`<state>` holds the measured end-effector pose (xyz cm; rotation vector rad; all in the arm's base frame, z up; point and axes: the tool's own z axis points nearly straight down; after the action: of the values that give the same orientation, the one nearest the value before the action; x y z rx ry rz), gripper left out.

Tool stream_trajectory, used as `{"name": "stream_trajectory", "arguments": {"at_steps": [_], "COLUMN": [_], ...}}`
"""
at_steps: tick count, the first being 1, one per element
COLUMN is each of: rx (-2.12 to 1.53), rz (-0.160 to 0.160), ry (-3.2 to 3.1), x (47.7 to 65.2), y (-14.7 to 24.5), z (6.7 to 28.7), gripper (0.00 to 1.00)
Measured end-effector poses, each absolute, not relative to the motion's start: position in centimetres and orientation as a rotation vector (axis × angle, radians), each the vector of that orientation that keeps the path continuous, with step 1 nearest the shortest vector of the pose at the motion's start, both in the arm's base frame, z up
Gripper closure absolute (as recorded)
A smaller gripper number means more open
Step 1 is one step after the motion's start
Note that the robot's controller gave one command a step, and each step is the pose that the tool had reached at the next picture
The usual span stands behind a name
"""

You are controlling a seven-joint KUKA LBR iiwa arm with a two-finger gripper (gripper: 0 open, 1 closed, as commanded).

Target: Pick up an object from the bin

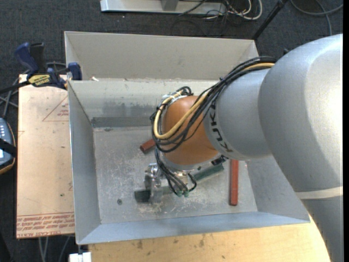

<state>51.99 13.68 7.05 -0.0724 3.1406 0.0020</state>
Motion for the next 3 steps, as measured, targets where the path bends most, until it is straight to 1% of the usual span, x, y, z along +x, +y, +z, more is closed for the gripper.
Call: {"name": "stream_trajectory", "arguments": {"at_steps": [1,3], "rx": [-0.072,-0.071], "rz": [0.002,0.001], "ry": [3.141,3.143], "x": [51.9,51.9], "y": [13.7,13.7], "z": [7.3,10.1], "gripper": [1.0,1.0]}}
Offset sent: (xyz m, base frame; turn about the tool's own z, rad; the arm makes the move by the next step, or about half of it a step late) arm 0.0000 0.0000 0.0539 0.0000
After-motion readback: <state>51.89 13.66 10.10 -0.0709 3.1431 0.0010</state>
